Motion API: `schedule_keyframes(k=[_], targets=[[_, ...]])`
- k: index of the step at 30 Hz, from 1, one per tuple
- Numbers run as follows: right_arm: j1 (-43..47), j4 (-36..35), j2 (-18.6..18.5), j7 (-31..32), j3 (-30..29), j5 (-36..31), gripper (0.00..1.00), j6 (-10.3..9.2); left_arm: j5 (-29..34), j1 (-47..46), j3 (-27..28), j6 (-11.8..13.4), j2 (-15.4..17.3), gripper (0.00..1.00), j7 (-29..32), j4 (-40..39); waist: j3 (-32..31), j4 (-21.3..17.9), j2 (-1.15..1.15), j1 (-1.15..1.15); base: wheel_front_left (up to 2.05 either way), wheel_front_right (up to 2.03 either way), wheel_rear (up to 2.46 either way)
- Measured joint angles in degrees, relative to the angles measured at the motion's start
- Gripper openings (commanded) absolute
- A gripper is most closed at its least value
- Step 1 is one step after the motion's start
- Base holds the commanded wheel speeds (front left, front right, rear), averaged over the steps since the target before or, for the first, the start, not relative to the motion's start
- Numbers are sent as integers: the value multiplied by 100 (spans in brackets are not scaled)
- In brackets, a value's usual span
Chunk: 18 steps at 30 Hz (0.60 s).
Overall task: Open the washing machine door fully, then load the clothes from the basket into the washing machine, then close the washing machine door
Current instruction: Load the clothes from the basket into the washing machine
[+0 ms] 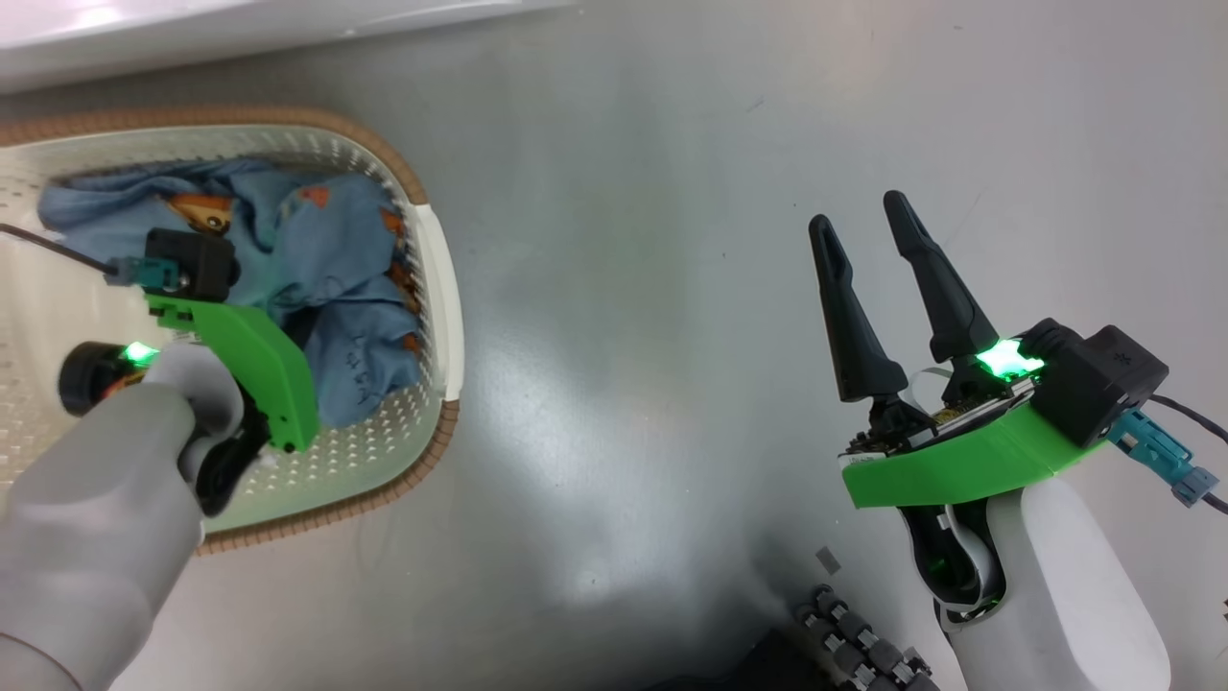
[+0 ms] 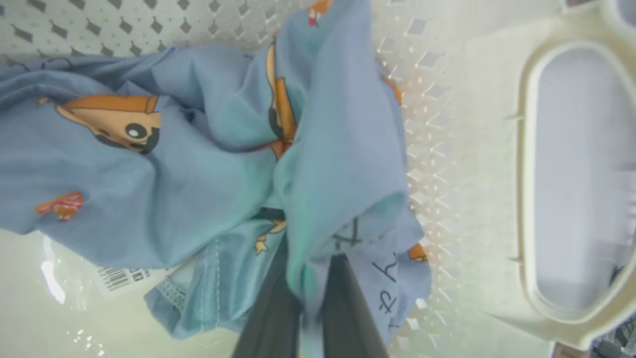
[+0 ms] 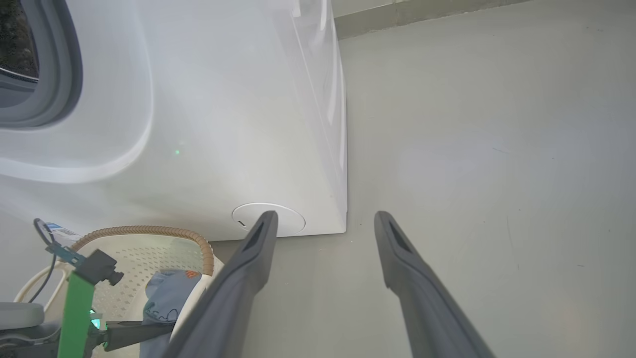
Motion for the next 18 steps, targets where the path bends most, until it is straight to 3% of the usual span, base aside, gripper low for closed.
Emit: schedule_keyframes(k=[18], targets=[[-124,332,-2,0,-70,97,100,0,-105,577,-82,0,211,0,-1374,-748,-856,270,0,0,0,0,0]])
